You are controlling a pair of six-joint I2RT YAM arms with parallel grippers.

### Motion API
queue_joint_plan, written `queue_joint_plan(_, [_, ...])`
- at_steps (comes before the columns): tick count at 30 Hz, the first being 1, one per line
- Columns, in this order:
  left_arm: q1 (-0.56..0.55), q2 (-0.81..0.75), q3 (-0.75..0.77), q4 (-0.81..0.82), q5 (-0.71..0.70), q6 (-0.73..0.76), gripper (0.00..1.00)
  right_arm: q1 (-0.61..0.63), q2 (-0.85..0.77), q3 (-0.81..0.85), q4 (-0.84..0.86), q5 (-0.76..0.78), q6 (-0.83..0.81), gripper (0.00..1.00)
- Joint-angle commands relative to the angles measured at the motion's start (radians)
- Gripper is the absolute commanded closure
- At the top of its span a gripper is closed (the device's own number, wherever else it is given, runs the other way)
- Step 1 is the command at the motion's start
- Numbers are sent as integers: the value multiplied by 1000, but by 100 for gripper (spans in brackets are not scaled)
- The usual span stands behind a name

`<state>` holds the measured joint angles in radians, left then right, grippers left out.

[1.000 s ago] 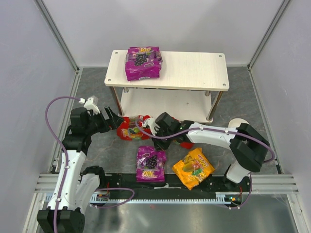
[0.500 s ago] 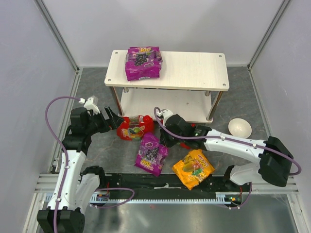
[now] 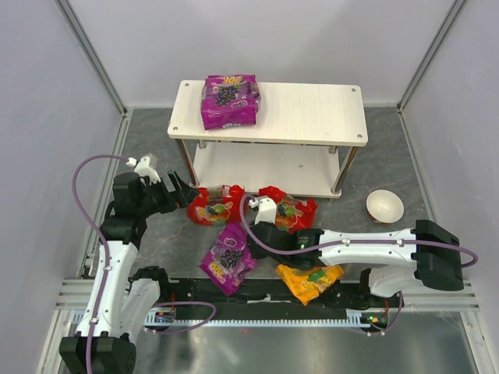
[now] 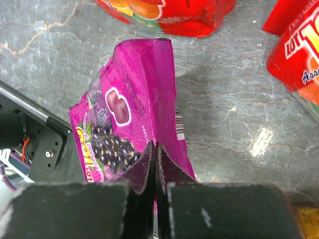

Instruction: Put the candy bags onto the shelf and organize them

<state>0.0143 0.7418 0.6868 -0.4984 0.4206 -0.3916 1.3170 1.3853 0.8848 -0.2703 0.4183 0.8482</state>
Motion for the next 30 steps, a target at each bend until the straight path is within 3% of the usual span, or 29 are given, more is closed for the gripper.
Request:
queue_joint_plan(1, [-2,-4,0,27,7,3,1,44,-19,3,-4,238,228,100])
queue_joint_plan(12, [-4,4,0,27,10,3,1,145,-26,-10,-115,355,494,100])
queue_joint_plan(14, [-2,4,0,29,10,3,1,159,-16,-6,-93,344,482,87])
queue_joint_plan(15, [-2,2,0,29,10,3,1,165,-11,8,-80,338,465,63])
queue_joint_plan(18, [-4,-5,0,27,12,3,1,188,-8,52,-75,341,356,39])
queue_joint_plan(26, [-4,-1,2,27,14,3,1,191,-153,43,-81,372,7,16])
queue_joint_plan(27, [-2,1,0,27,12,2,1,192,-169,33,-58,361,-120,13])
queue_joint_plan(30, [-4,-1,0,29,12,2,1,173,-206,22,-27,285,-298,6])
